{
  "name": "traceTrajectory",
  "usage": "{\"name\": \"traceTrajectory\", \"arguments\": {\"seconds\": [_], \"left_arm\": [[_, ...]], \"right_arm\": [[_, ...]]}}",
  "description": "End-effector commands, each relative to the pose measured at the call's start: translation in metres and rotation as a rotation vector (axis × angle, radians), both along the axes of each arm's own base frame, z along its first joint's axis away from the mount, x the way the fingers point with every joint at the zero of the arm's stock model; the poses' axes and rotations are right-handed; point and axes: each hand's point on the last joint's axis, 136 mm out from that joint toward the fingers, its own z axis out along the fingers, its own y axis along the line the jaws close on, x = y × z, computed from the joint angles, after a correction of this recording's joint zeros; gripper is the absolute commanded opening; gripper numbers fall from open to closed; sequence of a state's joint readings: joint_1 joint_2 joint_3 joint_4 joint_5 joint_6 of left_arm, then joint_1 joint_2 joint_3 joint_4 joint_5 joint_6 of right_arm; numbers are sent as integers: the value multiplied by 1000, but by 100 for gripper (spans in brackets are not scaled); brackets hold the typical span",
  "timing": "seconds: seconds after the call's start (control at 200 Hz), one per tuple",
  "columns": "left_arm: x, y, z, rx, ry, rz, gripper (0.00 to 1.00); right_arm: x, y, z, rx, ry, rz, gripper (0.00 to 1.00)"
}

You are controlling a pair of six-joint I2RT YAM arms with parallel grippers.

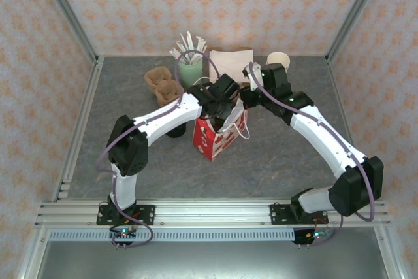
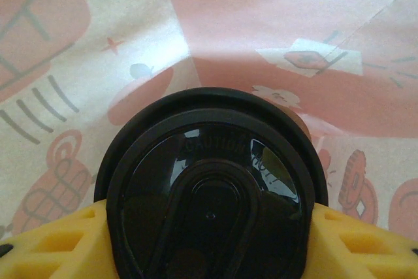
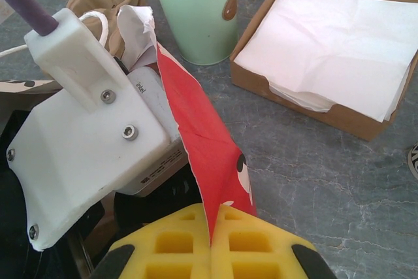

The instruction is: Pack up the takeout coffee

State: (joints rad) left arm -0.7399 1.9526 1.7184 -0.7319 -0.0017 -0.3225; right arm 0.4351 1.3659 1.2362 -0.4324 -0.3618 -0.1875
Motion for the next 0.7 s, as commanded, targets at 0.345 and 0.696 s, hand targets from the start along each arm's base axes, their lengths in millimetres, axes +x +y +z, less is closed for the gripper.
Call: {"name": "traceTrajectory", "arguments": {"seconds": [0.345, 0.696], "left_arm": [[-15, 15, 31, -42, 25, 23, 74], [-16, 15, 39, -50, 24, 19, 76]], "right_arm": [[3, -7, 15, 21, -43, -33, 0], [2, -8, 14, 8, -34, -32, 0]]}}
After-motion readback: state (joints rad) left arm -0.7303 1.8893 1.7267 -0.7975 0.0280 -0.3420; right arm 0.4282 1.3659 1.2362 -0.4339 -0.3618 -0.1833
